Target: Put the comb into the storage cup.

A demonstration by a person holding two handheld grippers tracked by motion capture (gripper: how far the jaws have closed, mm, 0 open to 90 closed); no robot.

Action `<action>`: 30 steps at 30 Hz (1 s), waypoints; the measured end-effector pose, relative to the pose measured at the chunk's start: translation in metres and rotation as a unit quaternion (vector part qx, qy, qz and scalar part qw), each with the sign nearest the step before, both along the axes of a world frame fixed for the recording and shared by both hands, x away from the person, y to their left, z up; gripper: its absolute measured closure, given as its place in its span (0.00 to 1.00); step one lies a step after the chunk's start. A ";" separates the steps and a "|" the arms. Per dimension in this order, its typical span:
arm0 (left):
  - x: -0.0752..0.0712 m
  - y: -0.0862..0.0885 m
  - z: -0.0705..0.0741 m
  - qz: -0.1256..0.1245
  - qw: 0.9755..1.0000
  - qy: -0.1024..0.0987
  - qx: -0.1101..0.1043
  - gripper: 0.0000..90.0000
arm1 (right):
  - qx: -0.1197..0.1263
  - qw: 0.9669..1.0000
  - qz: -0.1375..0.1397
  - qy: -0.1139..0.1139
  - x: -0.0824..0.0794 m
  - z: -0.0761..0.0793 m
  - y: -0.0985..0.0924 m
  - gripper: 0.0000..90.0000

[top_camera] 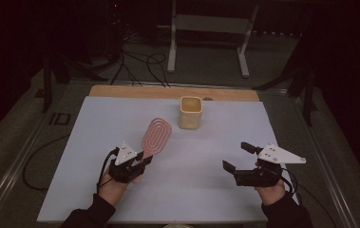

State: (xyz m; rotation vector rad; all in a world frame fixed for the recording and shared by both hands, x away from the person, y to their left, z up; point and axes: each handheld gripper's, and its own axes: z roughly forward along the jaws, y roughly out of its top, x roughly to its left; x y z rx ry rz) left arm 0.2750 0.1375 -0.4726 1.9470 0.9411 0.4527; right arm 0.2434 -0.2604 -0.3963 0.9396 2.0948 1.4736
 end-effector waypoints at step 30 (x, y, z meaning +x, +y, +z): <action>-0.002 -0.002 0.001 -0.007 1.000 0.001 -0.004 0.79 | 0.023 0.997 0.064 -0.023 0.028 0.041 0.063 0.10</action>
